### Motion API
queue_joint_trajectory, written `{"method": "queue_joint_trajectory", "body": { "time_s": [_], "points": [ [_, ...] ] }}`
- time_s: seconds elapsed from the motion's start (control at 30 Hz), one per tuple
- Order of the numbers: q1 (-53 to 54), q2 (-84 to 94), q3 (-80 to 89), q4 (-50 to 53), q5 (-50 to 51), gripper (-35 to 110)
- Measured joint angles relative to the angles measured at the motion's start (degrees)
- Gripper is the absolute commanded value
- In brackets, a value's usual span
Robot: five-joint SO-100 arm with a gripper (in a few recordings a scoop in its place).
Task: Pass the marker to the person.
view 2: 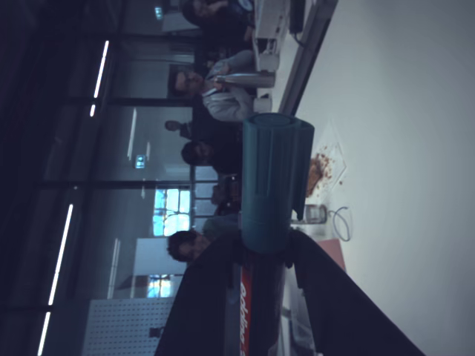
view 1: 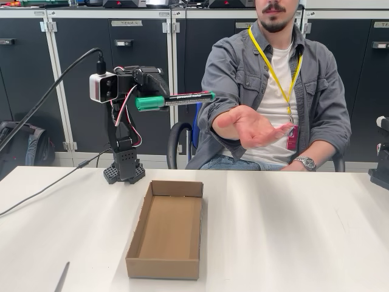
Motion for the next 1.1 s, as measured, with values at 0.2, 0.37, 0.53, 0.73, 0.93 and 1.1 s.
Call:
{"method": "queue_joint_trajectory", "body": {
  "time_s": [0.2, 0.37, 0.53, 0.73, 0.93, 1.1],
  "points": [
    [-3.6, -5.4, -4.8, -0.6, 9.1, -5],
    [-6.0, -13.5, -14.2, 6.5, 18.5, -5],
    [-9.2, -20.3, -21.6, 11.3, 25.5, -5],
    [-14.1, -22.1, -22.3, 12.1, 29.8, -5],
    [-18.8, -26.0, -24.5, 16.2, 34.1, -5],
    [-22.4, -31.0, -28.3, 17.1, 34.6, -5]
  ]
}}
